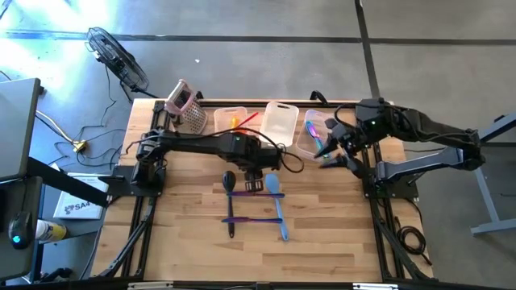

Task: Pick & Place Kitchen Items
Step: Put the blue table knife into the transparent bin

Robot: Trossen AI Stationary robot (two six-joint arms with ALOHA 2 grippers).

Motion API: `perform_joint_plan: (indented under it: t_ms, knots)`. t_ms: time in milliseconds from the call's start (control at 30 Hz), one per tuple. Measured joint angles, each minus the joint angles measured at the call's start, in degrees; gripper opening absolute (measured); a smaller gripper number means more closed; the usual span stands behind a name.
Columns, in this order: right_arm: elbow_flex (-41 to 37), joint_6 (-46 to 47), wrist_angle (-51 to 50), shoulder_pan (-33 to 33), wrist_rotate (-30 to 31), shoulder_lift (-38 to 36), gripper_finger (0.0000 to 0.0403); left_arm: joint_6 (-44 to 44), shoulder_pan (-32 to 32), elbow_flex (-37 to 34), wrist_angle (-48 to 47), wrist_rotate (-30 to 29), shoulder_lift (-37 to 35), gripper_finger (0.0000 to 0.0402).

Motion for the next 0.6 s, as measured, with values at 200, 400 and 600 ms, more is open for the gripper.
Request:
perform_joint_plan:
  t_ms: [200,400,600]
  knots:
    - [0.0,5.0,-0.5,6.0,-0.8,-0.3,0.0160,2.8,-0.2,-3.4,4.7,1.7,2.5,0.0143]
    - [0.0,9.5,-0.4,13.7,4.6,0.2,0.0160,5.2,-0.3,-3.6,9.0,7.1,5.6,0.0143]
    - [0.0,13.2,0.5,19.5,13.4,0.5,0.0160,6.7,-1.7,-3.8,9.3,9.2,8.2,0.0143]
